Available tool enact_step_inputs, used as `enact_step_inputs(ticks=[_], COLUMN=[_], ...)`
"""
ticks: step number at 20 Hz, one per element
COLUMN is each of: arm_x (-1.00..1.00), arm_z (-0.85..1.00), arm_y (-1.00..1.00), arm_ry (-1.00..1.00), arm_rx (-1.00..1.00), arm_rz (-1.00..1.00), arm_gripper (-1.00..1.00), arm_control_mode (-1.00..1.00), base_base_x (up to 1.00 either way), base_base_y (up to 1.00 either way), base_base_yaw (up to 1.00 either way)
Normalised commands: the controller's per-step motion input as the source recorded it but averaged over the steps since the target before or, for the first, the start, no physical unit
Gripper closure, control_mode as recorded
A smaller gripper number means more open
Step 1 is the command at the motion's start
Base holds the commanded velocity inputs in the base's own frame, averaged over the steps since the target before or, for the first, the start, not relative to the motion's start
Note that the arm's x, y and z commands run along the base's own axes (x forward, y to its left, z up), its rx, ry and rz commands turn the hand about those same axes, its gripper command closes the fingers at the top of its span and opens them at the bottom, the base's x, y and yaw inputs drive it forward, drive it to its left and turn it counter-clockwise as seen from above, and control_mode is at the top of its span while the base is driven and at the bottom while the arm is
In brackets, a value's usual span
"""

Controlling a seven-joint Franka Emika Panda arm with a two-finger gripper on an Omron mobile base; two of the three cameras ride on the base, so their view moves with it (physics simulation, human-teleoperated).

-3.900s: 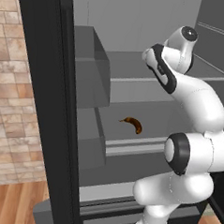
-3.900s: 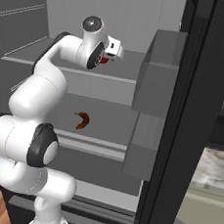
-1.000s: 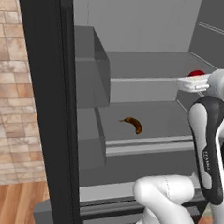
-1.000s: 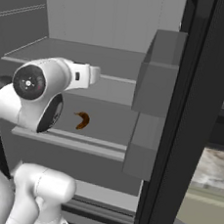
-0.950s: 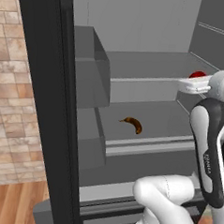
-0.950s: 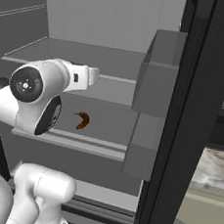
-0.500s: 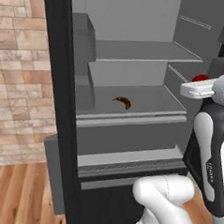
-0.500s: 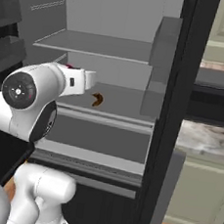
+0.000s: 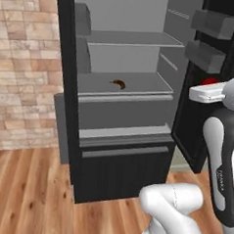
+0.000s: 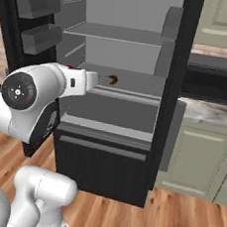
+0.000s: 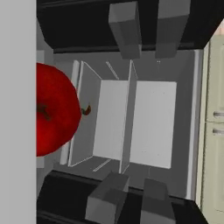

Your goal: Retrieve the apple and banana from the fridge and place them into the bowl on the dining table.

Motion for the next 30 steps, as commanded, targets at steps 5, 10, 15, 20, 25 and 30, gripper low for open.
enact_step_inputs(ticks=[5, 10, 15, 20, 25, 30], arm_x=[0.00, 0.00, 0.00, 0.00, 0.00, 0.00], arm_z=[0.00, 0.00, 0.00, 0.00, 0.00, 0.00], arm_y=[0.00, 0.00, 0.00, 0.00, 0.00, 0.00], arm_ry=[0.00, 0.00, 0.00, 0.00, 0.00, 0.00], arm_rx=[0.00, 0.00, 0.00, 0.00, 0.00, 0.00], arm_rz=[0.00, 0.00, 0.00, 0.00, 0.00, 0.00], arm_gripper=[1.00, 1.00, 1.00, 1.00, 1.00, 1.00], arm_control_mode=[1.00, 1.00, 1.00, 1.00, 1.00, 1.00], base_base_x=[-0.90, -0.83, -0.64, -0.46, -0.46, -0.60], base_base_y=[0.00, 0.02, 0.03, 0.15, 0.19, 0.17], base_base_yaw=[-0.11, -0.24, -0.46, -0.56, -0.63, -0.62])
